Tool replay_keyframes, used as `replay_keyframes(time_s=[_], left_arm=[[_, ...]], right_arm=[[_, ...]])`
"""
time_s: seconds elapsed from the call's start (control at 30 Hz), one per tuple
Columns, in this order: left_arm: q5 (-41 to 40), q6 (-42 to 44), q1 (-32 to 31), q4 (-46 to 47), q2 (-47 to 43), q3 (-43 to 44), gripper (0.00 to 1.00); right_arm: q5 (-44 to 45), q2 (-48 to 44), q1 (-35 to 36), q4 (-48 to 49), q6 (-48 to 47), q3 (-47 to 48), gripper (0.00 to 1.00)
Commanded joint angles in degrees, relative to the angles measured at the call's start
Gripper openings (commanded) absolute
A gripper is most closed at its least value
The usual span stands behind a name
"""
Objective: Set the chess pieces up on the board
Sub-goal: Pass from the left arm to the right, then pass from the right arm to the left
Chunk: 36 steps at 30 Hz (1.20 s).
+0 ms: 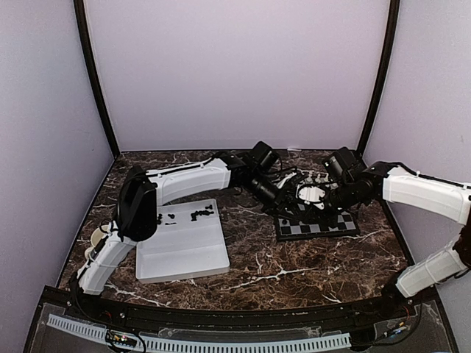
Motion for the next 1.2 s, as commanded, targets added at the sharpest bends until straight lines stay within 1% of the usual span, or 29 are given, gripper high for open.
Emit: replay_keyframes(time_s=[0.0, 0.07, 0.1, 0.13, 0.17, 0.2, 0.23, 0.27, 0.3, 0.33, 0.4, 0.6, 0.8, 0.97, 1.07, 1.17], left_arm=[[-2.4, 2.5, -0.2, 1.2, -6.2, -2.0, 0.15], [-5.1, 3.4, -0.2, 3.3, -8.2, -4.0, 0.2], [-5.9, 3.9, -0.1, 4.6, -9.1, -6.2, 0.21], [-7.3, 3.9, -0.2, 8.6, -11.3, -7.6, 0.23], [-7.8, 3.4, -0.2, 11.3, -12.5, -11.8, 0.23], [-8.8, 2.9, -0.3, 17.6, -15.2, -14.1, 0.25], [-9.4, 1.9, -0.4, 20.8, -16.5, -19.0, 0.27], [-10.5, 1.3, -0.4, 27.3, -18.8, -21.5, 0.28], [-10.9, 0.3, -0.5, 29.6, -19.7, -25.5, 0.28], [-11.4, -0.1, -0.5, 34.8, -21.0, -27.0, 0.28], [-11.9, -1.0, -0.5, 38.4, -21.7, -29.7, 0.27], [-13.1, -2.1, -1.0, 44.0, -22.2, -32.0, 0.28], [-15.7, -2.0, -1.3, 44.6, -22.2, -32.0, 0.28], [-20.4, -2.5, -1.2, 43.2, -22.2, -31.9, 0.29], [-21.0, -2.6, -1.3, 43.2, -22.0, -31.8, 0.29], [-20.5, -2.8, -1.4, 43.3, -21.8, -31.8, 0.25]], right_arm=[[0.2, -1.2, 0.4, 3.5, 2.3, -0.4, 0.09], [-2.2, -2.6, -0.3, 5.3, 4.2, -1.3, 0.06], [-4.2, -3.2, -1.1, 6.1, 5.3, -1.6, 0.05], [-6.7, -3.6, -1.8, 6.6, 6.4, -1.9, 0.04], [-8.8, -3.7, -2.7, 7.0, 7.4, -2.1, 0.03], [-10.9, -3.8, -3.5, 7.4, 8.4, -2.4, 0.03], [-13.0, -3.9, -4.4, 7.8, 9.4, -2.6, 0.03], [-14.9, -4.0, -5.5, 8.2, 10.2, -2.8, 0.03], [-16.9, -4.0, -6.4, 8.4, 11.0, -2.8, 0.03], [-19.0, -4.0, -7.0, 8.6, 11.7, -2.9, 0.03], [-21.3, -3.9, -8.2, 8.7, 12.4, -2.8, 0.03], [-23.9, -4.0, -9.3, 8.8, 13.5, -2.5, 0.03], [-25.3, -4.0, -9.8, 8.9, 14.2, -2.3, 0.03], [-26.9, -4.0, -10.6, 9.2, 15.1, -2.3, 0.03], [-27.7, -4.1, -11.2, 9.5, 15.6, -2.4, 0.03], [-28.0, -4.0, -11.7, 10.0, 16.4, -2.5, 0.03]])
